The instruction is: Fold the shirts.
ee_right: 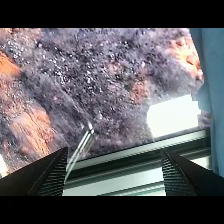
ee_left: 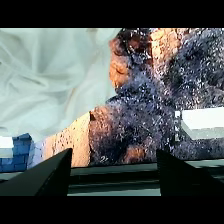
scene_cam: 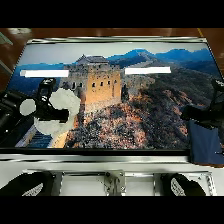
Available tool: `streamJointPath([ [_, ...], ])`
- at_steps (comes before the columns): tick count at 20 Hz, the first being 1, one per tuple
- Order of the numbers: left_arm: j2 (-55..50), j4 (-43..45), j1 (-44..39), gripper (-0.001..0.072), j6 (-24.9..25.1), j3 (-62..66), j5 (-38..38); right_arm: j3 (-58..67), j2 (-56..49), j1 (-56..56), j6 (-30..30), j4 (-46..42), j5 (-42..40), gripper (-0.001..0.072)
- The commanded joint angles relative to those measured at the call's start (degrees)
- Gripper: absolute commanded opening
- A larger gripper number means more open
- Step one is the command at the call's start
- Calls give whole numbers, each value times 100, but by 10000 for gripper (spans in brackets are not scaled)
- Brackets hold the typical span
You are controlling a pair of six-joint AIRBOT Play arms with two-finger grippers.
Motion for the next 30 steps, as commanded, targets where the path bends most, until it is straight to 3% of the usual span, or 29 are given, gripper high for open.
streamJointPath([
  [1,2,2,4,597,2,-2,0,-2,4,2,0,0,2,692],
  [9,2,2,4,597,2,-2,0,-2,4,2,-7,-7,-50,692],
  [13,2,2,4,597,2,-2,0,0,4,2,-13,-70,-927,692],
  [19,2,-2,4,597,0,0,0,-2,4,2,42,66,-1593,692],
  [30,-31,-192,4,596,-11,-4,328,-2,2,2,-50,39,-1279,692],
])
